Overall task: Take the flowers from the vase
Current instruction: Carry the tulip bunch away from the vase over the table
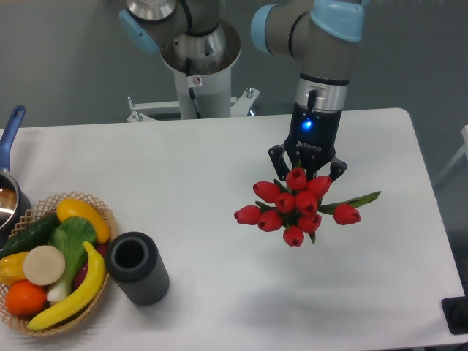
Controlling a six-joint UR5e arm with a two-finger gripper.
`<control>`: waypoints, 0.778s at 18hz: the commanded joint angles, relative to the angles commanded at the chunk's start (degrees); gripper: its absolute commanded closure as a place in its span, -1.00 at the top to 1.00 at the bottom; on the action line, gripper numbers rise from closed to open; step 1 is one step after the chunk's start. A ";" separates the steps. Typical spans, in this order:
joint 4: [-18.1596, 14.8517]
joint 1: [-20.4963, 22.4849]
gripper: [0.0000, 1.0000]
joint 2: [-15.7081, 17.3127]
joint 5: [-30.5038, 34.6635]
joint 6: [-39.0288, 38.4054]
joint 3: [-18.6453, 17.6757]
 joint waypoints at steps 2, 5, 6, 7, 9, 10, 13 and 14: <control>-0.18 -0.70 -0.65 -0.70 3.08 0.17 -0.09; -0.53 -1.84 -0.63 -2.81 8.09 3.06 -0.96; -0.70 -2.55 -0.63 -2.99 9.93 3.42 -0.88; -0.88 -3.16 -0.63 -3.34 11.34 3.43 -0.62; -1.05 -3.78 -0.63 -3.95 13.20 3.51 0.17; -1.23 -3.87 -0.63 -4.04 13.64 3.52 0.61; -2.28 -3.96 -0.62 -4.66 17.05 3.60 0.62; -2.98 -4.13 -0.62 -5.18 18.90 3.60 0.70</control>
